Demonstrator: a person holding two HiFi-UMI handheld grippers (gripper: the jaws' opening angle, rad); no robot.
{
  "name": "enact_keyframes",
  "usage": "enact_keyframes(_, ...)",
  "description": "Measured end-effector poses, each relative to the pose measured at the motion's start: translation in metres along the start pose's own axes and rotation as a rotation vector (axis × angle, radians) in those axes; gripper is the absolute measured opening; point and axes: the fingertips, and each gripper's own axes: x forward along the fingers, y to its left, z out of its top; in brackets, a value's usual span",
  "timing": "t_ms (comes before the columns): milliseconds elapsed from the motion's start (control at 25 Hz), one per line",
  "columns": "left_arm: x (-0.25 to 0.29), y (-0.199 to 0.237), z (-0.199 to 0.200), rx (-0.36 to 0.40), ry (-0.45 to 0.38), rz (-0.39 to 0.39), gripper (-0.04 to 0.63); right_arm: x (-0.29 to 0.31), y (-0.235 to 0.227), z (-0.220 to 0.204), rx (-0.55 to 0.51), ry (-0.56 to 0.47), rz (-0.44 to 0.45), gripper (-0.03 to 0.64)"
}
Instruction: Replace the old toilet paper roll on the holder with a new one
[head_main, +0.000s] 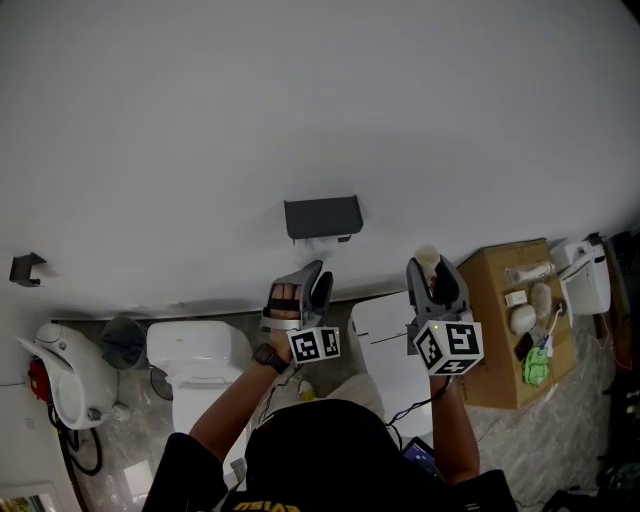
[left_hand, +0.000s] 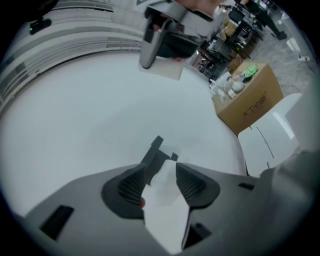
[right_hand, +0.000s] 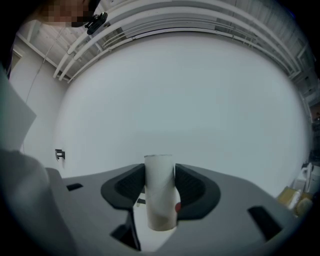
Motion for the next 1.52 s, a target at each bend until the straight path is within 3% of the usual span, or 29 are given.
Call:
enact_keyframes(160,-0.042,0.025,-0.020,-0.115,0.034,0.041,0.179,0.000,0.002,-0.004,0.009,0.007,0.001,0.186)
enact_keyframes(360,-0.072,0.051,-0.043,-0.350,0.059,0.058,0.146,-0.004,0.005,-0.011,0.018,0.030,0.000,0.186)
enact_keyframes(600,-0.101,0.091,-0.060,-0.417,0.067,0.153,0.101,-0.004,0.016,-0.016,-0.020,0.060,0.023,0.186)
enact_keyframes(680,-0.108,0.102,-0.067,-0.471,0.058,0.161,0.085,-0.002,0.020,-0.015,-0.046,0.062,0.029,0.186)
enact_keyframes(840,-0.118,0.122,-0.078,-0.735,0.014,0.142,0.028,0.000,0.031,-0.011,-0.097,0.059,0.059,0.186)
enact_keyframes(920,-0.128,0.132,-0.080,-0.816,-0.014,0.144,0.019,-0.003,0.038,-0.011,-0.115,0.060,0.077,0.186)
enact_keyframes(1040,-0.148,0.141,-0.089,-0.875,-0.049,0.162,0.012,-0.010,0.038,-0.012,-0.131,0.061,0.065,0.184)
enact_keyframes(1160,-0.169,0.148,-0.108,-0.919,-0.034,0.185,0.012,-0.017,0.032,-0.013,-0.130,0.065,0.042,0.184)
enact_keyframes(1520,-0.189,0.176,-0.149,-0.938,0.017,0.278,0.012,-0.026,0.025,-0.011,-0.146,0.030,-0.011,0.178)
